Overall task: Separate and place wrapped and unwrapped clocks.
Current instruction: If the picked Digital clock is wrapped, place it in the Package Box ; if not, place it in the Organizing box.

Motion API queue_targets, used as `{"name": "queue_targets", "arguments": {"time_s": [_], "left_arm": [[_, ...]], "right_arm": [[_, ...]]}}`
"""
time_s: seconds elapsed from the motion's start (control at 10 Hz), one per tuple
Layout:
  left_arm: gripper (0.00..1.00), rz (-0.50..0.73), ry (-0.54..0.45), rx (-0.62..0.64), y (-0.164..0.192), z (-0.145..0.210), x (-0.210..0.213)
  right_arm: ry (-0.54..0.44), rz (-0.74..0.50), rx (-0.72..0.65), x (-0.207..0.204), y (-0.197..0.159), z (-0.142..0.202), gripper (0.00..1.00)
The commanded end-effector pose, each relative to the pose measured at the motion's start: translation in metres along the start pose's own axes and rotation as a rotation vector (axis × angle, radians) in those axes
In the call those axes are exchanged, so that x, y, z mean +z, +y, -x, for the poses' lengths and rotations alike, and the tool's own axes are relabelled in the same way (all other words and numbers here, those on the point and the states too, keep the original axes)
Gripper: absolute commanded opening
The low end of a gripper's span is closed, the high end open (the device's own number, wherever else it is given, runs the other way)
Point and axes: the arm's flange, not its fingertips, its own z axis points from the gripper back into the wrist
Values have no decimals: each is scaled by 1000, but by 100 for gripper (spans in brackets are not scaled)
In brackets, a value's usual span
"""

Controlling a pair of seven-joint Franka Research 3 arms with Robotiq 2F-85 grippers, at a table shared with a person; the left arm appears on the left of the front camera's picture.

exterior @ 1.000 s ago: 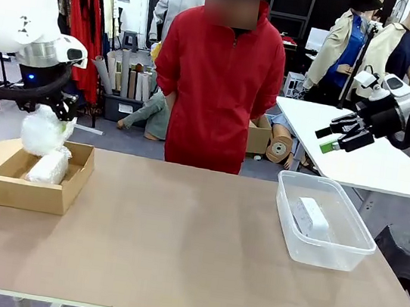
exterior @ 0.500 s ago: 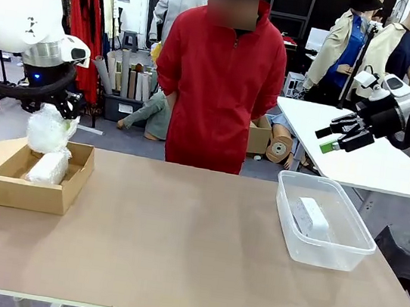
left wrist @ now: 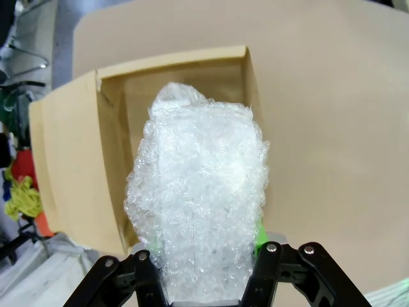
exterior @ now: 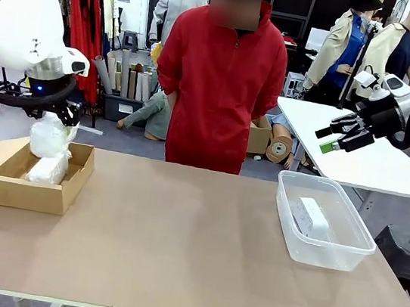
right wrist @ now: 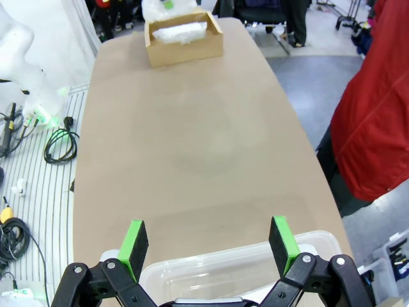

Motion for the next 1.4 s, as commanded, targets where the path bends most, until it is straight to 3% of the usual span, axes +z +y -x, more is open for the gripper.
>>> {"name": "queue_targets", "arguments": {"time_s": [0.0,1.3], "left_arm": [[0,-30,-41,-13,5,-11,-6],[0,134,20,-55,0,-38,-67]], "right_arm": [[-2,2,4,0,1,-2,100],[-2,2,4,0,1,-2,100]]}}
